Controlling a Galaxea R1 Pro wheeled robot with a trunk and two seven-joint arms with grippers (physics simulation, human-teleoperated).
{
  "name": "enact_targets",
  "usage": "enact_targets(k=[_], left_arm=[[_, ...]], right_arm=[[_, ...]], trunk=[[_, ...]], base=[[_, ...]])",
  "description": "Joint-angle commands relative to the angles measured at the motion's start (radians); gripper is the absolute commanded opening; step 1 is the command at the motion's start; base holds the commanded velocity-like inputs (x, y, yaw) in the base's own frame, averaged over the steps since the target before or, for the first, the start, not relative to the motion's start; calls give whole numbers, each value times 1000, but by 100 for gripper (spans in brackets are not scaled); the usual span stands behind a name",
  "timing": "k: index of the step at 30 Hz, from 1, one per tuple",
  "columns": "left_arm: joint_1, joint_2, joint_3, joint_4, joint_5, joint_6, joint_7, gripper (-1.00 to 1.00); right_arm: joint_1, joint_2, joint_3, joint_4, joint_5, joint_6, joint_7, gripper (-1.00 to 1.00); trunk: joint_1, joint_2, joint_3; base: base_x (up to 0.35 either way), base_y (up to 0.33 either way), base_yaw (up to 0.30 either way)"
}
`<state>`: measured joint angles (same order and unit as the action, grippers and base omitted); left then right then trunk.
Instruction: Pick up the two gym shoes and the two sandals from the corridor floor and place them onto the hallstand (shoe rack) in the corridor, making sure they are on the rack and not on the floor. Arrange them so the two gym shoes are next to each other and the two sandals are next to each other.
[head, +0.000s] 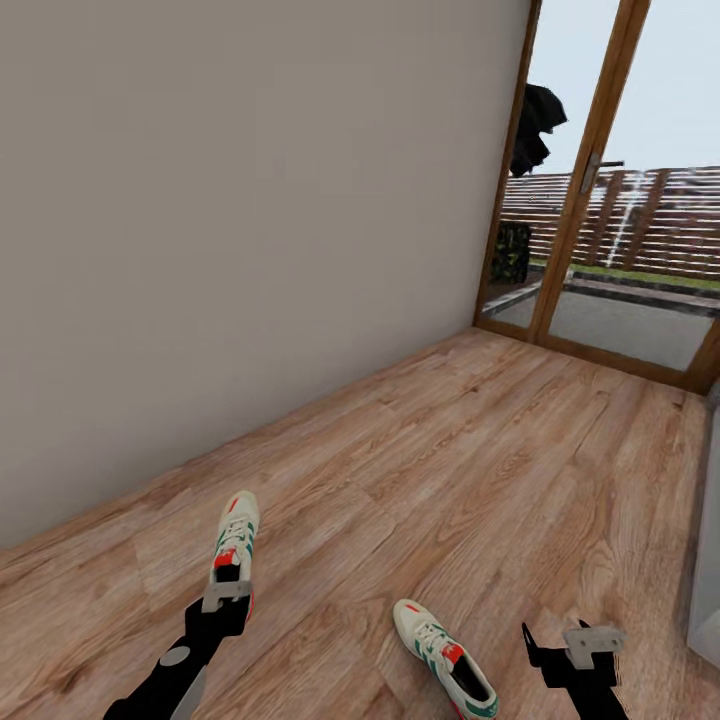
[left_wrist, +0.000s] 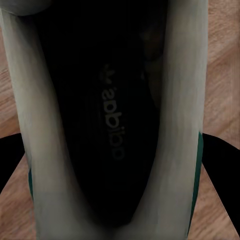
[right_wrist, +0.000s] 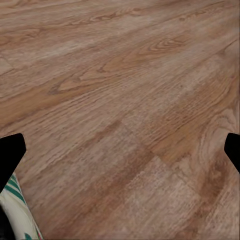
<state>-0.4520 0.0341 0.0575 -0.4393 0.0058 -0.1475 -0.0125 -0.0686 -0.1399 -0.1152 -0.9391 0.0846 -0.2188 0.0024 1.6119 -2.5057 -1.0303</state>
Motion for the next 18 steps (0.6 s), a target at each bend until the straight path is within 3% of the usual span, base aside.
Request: enact_targets(k=[1, 4, 5, 6, 9, 10, 12, 15, 18], left_arm=[[0, 0, -4, -3, 0, -4, -2, -100], [0, 1, -7, -21, -3, -4, -4, -100], [-13, 2, -8, -201, -12, 213, -141, -100], [-15, 2, -8, -249, -12, 264, -172, -100], [-53, -6, -18, -437, -13, 445, -248, -100], [-62, -7, -25, -453, -13, 468, -254, -100], [-97, -8, -79, -490, -12, 542, -268, -100], [-124, -8, -145, -505, -13, 586, -273, -100], [-134, -9, -182, -510, -14, 605, -274, -100]], right_arm=[[0, 14, -1, 0, 10, -2, 1, 100], [0, 17, 0, -3, 11, -2, 2, 100], [-1, 10, 47, -24, 18, 7, 8, 100], [-1, 9, 61, -27, 21, 15, 8, 100], [-37, 8, 110, -34, 101, 201, 82, 100], [-44, 8, 114, -35, 113, 225, 101, 100], [-72, 8, 124, -38, 145, 293, 182, 100], [-88, 8, 129, -39, 162, 322, 235, 100], [-93, 9, 131, -40, 170, 332, 253, 100]], trunk=[[0, 0, -1], [0, 0, -1], [0, 0, -1], [0, 0, -1], [0, 0, -1], [0, 0, -1], [0, 0, -1], [0, 0, -1], [0, 0, -1]], base=[[0, 0, -2], [0, 0, 0], [0, 0, 0], [0, 0, 0], [0, 0, 0], [0, 0, 0], [0, 0, 0], [0, 0, 0], [0, 0, 0]])
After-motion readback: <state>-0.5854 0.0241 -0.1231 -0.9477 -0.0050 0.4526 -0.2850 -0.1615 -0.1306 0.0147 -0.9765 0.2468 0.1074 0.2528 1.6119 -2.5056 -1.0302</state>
